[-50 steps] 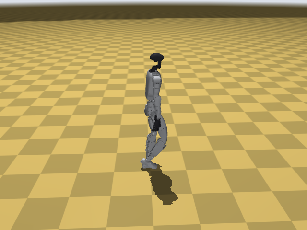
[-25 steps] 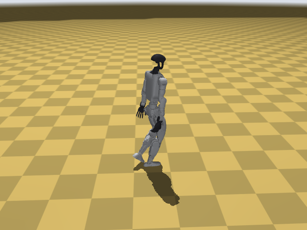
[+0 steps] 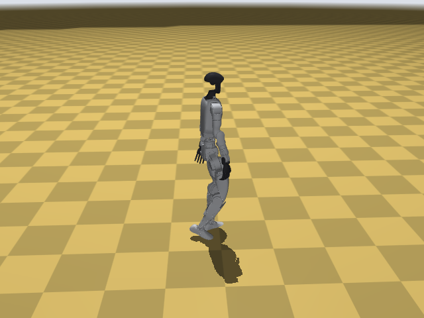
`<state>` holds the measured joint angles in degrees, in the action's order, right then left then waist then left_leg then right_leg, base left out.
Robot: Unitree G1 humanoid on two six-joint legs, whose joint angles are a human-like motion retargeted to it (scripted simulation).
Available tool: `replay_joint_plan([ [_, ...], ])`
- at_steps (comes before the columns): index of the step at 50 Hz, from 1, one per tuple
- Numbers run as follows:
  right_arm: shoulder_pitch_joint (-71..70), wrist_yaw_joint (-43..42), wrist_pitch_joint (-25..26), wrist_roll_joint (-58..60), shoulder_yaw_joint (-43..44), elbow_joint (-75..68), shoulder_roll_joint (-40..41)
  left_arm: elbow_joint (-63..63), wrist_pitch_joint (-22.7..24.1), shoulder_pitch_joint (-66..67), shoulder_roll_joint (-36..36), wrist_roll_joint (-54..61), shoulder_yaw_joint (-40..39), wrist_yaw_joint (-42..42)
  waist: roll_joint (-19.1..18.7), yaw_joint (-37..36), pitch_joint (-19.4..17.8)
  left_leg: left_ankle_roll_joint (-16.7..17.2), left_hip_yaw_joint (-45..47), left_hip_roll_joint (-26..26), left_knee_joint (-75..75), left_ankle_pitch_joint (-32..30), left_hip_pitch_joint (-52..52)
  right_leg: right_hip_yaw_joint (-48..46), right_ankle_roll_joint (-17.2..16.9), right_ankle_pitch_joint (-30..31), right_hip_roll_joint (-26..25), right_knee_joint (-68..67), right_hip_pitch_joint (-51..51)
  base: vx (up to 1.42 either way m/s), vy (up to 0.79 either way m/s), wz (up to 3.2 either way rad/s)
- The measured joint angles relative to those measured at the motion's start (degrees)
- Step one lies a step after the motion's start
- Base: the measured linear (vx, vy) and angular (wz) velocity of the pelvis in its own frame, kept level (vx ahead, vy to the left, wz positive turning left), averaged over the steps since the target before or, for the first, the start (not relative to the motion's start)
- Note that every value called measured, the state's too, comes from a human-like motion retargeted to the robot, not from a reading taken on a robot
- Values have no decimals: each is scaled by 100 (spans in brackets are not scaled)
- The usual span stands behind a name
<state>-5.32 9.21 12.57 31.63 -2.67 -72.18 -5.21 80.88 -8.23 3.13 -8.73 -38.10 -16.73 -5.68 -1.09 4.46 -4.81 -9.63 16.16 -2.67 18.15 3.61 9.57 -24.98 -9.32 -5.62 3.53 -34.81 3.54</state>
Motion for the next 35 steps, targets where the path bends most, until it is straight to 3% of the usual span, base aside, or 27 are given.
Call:
replay_joint_plan([
  [4, 211, -452, 82, 374, 130, -294, -60, -352, 121, -368, -99, 107, -4, 207, 87, 330, 4, -121, 235, 57, -169, 29, -198, -533, 226, -124, 111, 442, 205, 20, -6, -28],
  [7, 312, -355, 144, 210, 264, -708, -69, -527, 246, -591, -204, 278, 82, 172, 322, 585, 0, -255, 353, 311, -277, 93, -418, -420, 280, -39, 109, 1137, 261, 16, -12, -23],
  [10, 411, -24, 234, -98, 492, -1164, -48, -555, 249, -798, -273, 257, 109, 133, 626, 702, 39, -389, 512, 633, -420, 207, -748, -456, 515, 654, 222, 1890, 94, 18, -14, -50],
  [13, 491, 106, 363, -354, 673, -1571, -13, -525, 230, -860, -306, 232, 108, 103, 674, 699, 140, -406, 869, 630, -664, 338, -1131, -798, 920, 110, 110, 2358, -254, 23, -18, -98],
  [15, 488, 153, 427, -458, 797, -1816, -8, -500, 264, -825, -264, 218, 99, 108, 709, 737, 149, -399, 996, 676, -802, 416, -1403, -504, 1115, 53, -38, 2577, -387, 22, -22, -106],
  [22, 352, 374, 451, -346, 937, -1806, -108, -119, 375, -552, 42, 43, 61, -160, 472, 1056, 180, -265, 1699, 721, -1356, 663, -2092, 315, 1176, 183, -337, 2914, -549, 12, -12, -125],
  [35, 338, 191, 378, -436, 974, -1714, -173, 134, 116, -374, 278, -702, 279, -514, 200, 1286, 183, -79, 2726, 829, -1755, 1009, -2722, 1404, 1347, 434, -702, 3302, -635, 4, -6, -103],
])
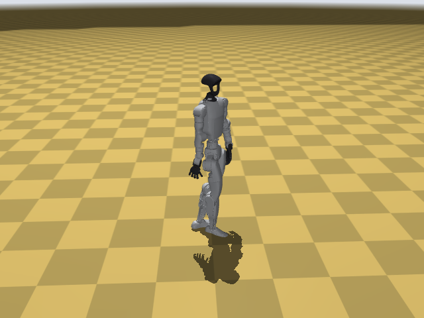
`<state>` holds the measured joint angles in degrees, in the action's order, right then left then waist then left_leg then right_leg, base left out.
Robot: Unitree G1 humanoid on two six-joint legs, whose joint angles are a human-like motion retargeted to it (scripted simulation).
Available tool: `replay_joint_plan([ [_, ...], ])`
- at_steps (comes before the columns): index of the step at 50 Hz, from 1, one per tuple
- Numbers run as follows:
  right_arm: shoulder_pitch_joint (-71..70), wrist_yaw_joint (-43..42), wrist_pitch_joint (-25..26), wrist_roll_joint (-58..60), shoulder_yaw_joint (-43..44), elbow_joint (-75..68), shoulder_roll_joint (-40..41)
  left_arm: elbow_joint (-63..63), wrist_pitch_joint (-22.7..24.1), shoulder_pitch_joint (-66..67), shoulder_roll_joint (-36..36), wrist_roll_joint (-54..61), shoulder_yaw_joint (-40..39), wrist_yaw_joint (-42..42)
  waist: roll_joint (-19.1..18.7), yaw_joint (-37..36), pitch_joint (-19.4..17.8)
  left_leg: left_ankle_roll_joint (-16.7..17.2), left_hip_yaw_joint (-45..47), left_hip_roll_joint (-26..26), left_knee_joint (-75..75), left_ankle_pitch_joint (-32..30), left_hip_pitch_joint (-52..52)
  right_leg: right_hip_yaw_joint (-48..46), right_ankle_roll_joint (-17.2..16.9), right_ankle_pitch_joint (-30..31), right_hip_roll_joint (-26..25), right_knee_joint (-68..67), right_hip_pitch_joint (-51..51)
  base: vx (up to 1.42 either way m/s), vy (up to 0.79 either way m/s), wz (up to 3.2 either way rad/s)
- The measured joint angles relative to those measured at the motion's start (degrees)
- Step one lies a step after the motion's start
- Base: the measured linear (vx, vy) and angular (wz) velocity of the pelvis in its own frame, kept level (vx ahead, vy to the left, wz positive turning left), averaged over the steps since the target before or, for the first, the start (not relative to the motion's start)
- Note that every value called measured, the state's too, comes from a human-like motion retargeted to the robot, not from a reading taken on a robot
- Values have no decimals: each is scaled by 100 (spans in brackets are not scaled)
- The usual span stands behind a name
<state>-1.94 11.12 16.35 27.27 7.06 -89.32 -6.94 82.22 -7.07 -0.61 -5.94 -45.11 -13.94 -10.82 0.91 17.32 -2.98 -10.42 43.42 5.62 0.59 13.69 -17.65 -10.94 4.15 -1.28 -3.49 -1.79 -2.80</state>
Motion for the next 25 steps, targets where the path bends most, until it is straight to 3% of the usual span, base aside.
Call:
replay_joint_plan([
  [17, 285, 132, 112, -164, 168, -357, -18, -569, 267, -268, 20, 178, 344, 41, -4, 27, 60, 49, -44, -149, 49, 91, 96, 47, -21, -21, -42, 5, 95, 1, -2, -1],
  [25, 149, 138, 54, -160, 61, -70, 20, -289, 170, -169, 11, 56, 268, 0, 9, -30, 25, 75, -99, -170, 65, 61, 164, -1, 5, -46, -28, 8, 123, 0, 0, 0],
])
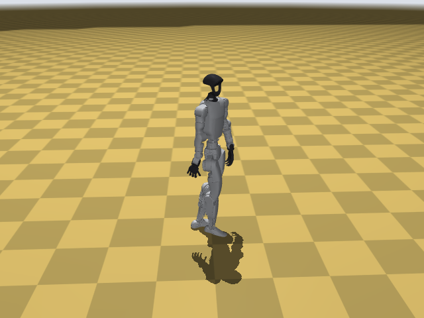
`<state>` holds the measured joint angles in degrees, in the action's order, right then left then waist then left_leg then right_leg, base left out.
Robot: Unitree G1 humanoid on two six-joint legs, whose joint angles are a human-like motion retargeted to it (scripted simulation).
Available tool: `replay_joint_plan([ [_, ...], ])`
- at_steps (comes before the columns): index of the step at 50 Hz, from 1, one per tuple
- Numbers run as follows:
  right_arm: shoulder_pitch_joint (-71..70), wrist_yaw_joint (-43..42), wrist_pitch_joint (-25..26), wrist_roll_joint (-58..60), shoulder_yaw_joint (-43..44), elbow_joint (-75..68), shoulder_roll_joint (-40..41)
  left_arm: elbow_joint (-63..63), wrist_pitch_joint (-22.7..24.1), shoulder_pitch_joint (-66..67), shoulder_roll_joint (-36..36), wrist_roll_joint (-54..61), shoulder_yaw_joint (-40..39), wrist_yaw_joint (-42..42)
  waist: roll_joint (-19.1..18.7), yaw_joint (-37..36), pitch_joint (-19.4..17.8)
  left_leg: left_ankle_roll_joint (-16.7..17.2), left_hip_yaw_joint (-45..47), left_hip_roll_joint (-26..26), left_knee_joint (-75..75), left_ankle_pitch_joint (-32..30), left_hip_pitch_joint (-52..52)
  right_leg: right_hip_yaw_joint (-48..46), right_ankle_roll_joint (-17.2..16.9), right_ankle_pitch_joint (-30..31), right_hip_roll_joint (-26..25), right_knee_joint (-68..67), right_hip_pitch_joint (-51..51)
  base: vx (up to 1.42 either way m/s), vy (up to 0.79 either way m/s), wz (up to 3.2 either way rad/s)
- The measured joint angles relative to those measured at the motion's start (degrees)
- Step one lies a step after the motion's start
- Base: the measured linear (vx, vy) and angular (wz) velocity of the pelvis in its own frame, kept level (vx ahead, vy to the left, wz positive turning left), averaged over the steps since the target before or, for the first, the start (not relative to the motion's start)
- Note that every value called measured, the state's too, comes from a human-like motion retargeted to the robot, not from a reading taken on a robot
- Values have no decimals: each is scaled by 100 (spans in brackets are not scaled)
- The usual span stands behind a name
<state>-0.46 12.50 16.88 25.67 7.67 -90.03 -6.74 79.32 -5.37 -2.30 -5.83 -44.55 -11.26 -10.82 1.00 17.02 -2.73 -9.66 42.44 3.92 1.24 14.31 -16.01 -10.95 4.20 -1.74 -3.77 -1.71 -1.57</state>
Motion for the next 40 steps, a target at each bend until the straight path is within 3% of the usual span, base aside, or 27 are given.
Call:
replay_joint_plan([
  [17, -71, 1, -55, 27, -157, 344, 60, 520, -219, 207, -135, -94, -265, 62, 18, -71, 21, 15, -247, -38, 65, -51, 183, -168, 33, -99, 42, 30, 36, 0, 0, 2],
  [40, -118, 67, 23, 48, -177, 253, -15, -151, 169, 65, -168, 54, -222, 91, 86, -536, -97, -52, -939, -23, 346, -263, 729, -1149, -30, -444, 300, 115, -40, -2, 2, 32],
])
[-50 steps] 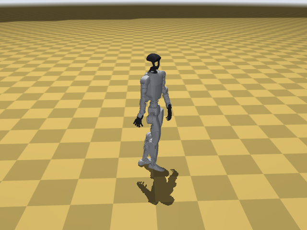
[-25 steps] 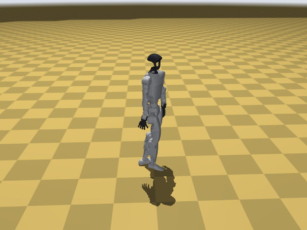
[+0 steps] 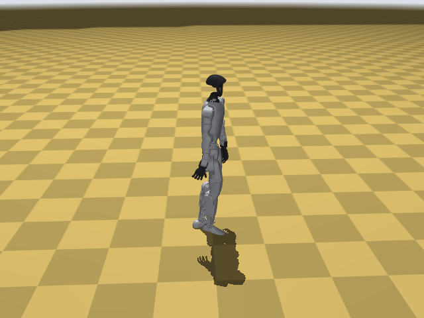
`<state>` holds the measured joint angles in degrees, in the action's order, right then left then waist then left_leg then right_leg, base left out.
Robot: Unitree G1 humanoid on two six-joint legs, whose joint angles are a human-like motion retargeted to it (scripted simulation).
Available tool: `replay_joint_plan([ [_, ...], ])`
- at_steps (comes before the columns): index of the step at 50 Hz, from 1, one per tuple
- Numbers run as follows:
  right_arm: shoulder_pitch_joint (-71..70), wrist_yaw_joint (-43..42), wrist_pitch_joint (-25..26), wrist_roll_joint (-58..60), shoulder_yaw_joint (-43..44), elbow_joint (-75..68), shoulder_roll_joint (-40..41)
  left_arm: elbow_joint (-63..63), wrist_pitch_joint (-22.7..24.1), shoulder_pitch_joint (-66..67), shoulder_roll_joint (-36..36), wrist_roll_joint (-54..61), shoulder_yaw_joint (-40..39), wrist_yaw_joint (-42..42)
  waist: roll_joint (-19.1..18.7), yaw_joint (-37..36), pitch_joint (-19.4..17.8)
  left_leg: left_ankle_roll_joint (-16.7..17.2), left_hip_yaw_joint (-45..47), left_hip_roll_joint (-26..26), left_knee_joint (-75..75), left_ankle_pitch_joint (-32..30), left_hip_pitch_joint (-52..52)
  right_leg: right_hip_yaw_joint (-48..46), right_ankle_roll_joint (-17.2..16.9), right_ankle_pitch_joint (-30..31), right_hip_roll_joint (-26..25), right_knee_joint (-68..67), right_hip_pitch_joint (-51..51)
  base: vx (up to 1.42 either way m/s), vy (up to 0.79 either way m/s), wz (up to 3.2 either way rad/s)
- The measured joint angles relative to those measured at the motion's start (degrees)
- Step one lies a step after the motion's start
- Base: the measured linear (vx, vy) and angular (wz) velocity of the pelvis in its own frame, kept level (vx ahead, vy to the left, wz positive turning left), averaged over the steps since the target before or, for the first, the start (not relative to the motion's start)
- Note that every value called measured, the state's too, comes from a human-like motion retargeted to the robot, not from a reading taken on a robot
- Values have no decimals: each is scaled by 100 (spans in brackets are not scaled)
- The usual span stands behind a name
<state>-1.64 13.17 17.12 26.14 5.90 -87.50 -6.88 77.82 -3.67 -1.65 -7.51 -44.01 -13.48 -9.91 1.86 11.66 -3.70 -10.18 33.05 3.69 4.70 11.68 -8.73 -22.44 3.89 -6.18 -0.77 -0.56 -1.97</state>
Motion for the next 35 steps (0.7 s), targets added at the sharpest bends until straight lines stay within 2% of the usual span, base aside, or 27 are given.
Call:
replay_joint_plan([
  [12, -241, -103, -31, -82, -3, 69, -85, -1, 26, -24, -3, 150, -99, 133, -34, -373, -254, 50, -1343, 159, 722, -433, 990, -1489, -198, -311, 414, 176, -157, -12, 18, 137],
  [16, -295, -128, -62, -121, -16, 129, -157, -13, 43, -18, 29, 196, -89, 191, -115, -477, -334, 342, -1763, 239, 1256, -631, 1544, -2045, -271, -416, 472, 309, -228, -16, 22, 201],
  [18, -297, -121, -54, -108, -55, 172, -201, 20, 41, 8, 40, 179, -98, 211, -145, -566, -349, 474, -1455, 156, 1385, -517, 1712, -2241, -326, -472, 492, 342, -247, -14, 21, 188],
  [21, -295, -122, -40, -71, -116, 226, -262, 115, -32, 100, 59, 116, -146, 240, -123, -662, -328, 283, -297, -60, 1331, -277, 1694, -2610, -402, -538, 575, 345, -298, -10, 19, 180],
  [24, -324, -112, -9, -58, -181, 317, -296, 262, -125, 220, 61, 69, -272, 271, -144, -694, -331, 167, 462, -145, 1220, -425, 1602, -2927, -482, -579, 544, 343, -414, -2, 20, 159],
  [28, -286, -68, -38, -143, -229, 548, -300, 589, -280, 386, 4, 9, -427, 318, -155, -818, -312, 40, 68, -6, 1058, -597, 1611, -3190, -584, -548, 375, 379, -662, 9, 10, 114],
  [30, -273, -57, -56, -175, -222, 676, -282, 810, -391, 412, -41, -30, -512, 351, -101, -947, -297, 126, -136, -35, 1111, -622, 1686, -3325, -652, -471, 325, 376, -766, 9, 7, 75],
  [35, -262, -100, -82, -286, -300, 979, -171, 1214, -680, 438, -158, -16, -676, 367, 80, -976, -241, 83, 142, -253, 1202, -569, 1593, -3629, -855, -208, 451, 18, -873, 13, -1, 64],
])
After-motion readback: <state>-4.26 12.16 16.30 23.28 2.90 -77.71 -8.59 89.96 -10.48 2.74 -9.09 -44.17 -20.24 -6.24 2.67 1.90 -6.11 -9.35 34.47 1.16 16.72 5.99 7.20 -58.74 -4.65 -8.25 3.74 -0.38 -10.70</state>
